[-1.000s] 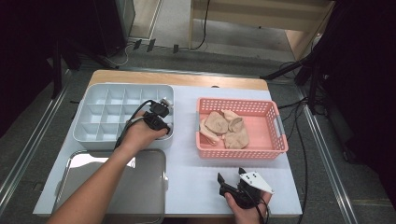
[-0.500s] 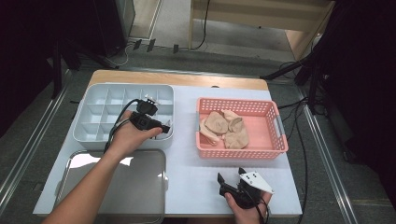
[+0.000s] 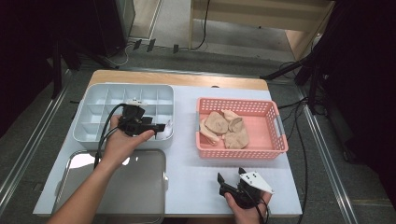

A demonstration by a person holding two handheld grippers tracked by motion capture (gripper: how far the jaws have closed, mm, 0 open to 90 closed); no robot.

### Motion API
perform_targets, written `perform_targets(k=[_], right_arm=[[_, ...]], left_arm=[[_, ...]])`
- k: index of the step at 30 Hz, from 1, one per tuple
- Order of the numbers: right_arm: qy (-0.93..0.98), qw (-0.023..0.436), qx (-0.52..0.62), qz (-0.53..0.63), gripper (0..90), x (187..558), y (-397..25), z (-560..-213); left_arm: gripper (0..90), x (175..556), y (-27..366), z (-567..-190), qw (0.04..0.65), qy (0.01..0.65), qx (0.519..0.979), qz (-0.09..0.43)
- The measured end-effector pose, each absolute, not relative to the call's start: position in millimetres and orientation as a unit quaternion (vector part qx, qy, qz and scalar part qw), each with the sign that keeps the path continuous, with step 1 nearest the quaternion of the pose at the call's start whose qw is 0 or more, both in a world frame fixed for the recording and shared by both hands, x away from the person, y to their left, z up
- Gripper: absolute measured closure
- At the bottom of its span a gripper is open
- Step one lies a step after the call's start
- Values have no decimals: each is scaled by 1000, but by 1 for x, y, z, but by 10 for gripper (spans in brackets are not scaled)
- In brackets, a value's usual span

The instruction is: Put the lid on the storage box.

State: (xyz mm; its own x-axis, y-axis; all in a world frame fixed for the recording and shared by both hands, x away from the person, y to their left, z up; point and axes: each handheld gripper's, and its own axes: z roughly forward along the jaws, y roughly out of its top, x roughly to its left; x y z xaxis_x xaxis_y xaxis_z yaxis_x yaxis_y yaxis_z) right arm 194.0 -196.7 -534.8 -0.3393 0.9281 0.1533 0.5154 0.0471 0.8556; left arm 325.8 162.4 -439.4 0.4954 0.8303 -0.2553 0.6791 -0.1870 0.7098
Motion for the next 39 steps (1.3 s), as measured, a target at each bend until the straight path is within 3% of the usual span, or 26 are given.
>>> perform_targets(k=[26, 39], right_arm=[[680, 228, 528, 455, 169, 193, -199, -533], [676, 225, 527, 463, 168, 191, -200, -531]], left_arm=[[0, 246, 176, -466, 471, 494, 715, 150], [0, 212, 186, -480, 482, 499, 701, 165]])
